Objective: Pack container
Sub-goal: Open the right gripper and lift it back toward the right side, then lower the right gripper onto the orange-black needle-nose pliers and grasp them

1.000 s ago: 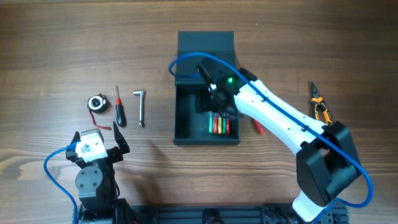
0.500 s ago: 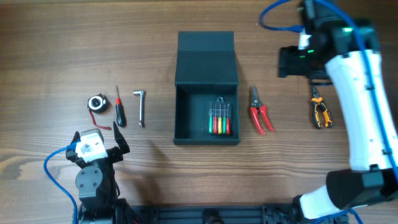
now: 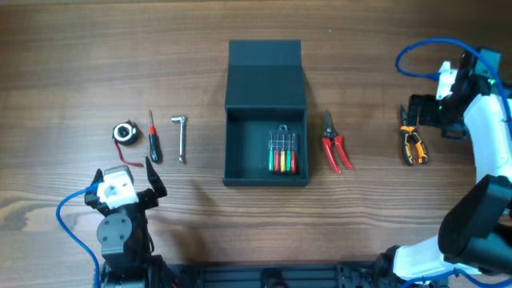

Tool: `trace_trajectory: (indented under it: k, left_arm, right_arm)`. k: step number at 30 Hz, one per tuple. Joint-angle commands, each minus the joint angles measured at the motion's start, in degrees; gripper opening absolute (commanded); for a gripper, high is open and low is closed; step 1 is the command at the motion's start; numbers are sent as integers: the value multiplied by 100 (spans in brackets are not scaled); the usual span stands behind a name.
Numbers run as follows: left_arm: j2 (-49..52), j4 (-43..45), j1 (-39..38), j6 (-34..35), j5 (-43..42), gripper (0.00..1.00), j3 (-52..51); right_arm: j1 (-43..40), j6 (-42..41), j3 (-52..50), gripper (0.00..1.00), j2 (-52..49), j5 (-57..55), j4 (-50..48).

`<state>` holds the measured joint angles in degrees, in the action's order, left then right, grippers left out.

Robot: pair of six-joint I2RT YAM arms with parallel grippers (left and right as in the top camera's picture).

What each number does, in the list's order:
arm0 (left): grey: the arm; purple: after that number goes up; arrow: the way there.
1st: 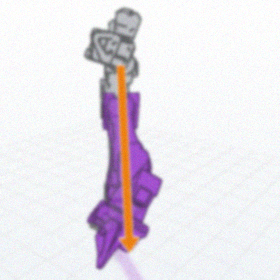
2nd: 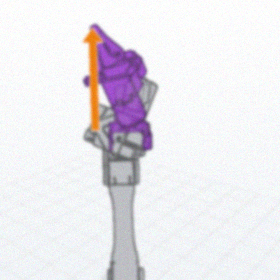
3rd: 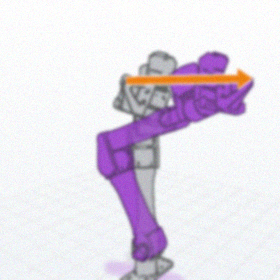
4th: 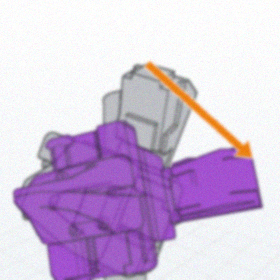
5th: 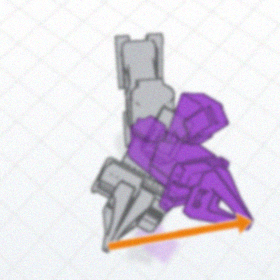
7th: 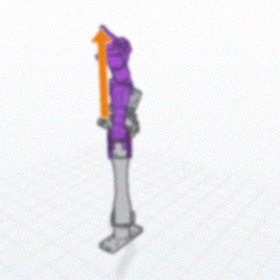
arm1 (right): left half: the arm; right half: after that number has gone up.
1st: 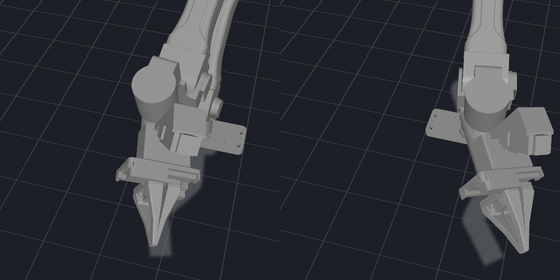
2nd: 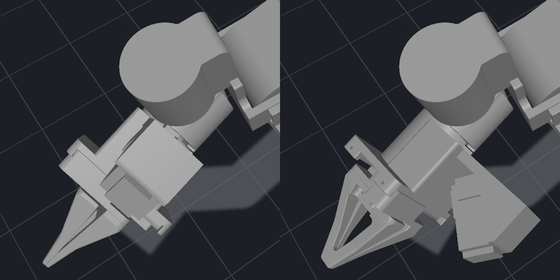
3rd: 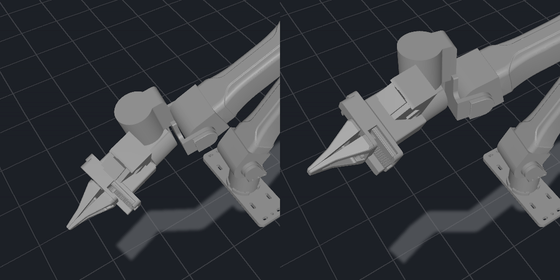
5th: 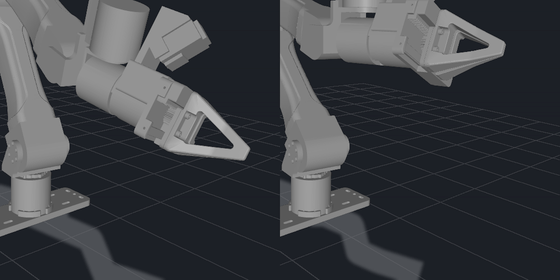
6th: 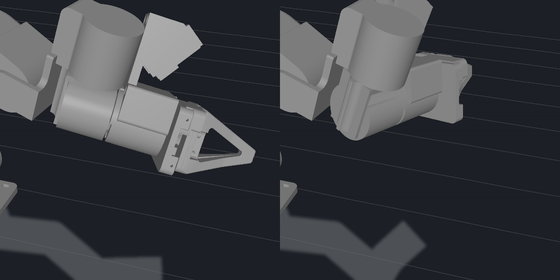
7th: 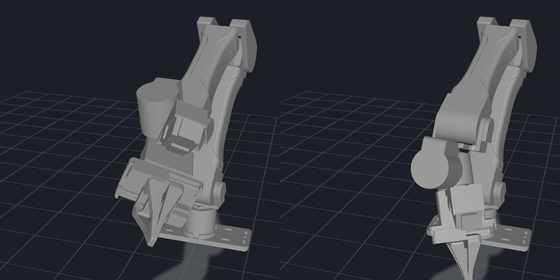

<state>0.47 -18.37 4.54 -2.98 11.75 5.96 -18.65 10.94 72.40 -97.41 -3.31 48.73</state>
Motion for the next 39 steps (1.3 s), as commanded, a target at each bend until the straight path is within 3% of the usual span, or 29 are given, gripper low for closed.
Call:
trace_trajectory:
  k: [1,17,22,26,35,39]
  left_arm:
    - [-26,20,-31,-129,28,100,-28]
    - [-26,20,-31,-129,28,100,-28]
    - [-26,20,-31,-129,28,100,-28]
    - [-26,20,-31,-129,28,100,-28]
    - [-26,20,-31,-129,28,100,-28]
    - [-26,20,-31,-129,31,100,-28]
  right_arm:
    - [9,306,-369,100,-33,-229,-367]
    - [151,234,-841,100,-1366,168,-785]
    - [155,-68,-1241,99,-1425,166,-1097]
    - [155,-356,-1244,98,-1425,-170,-732]
    - [155,26,-1235,99,-1425,-638,-544]
    - [155,17,-1220,91,-1425,-636,-627]
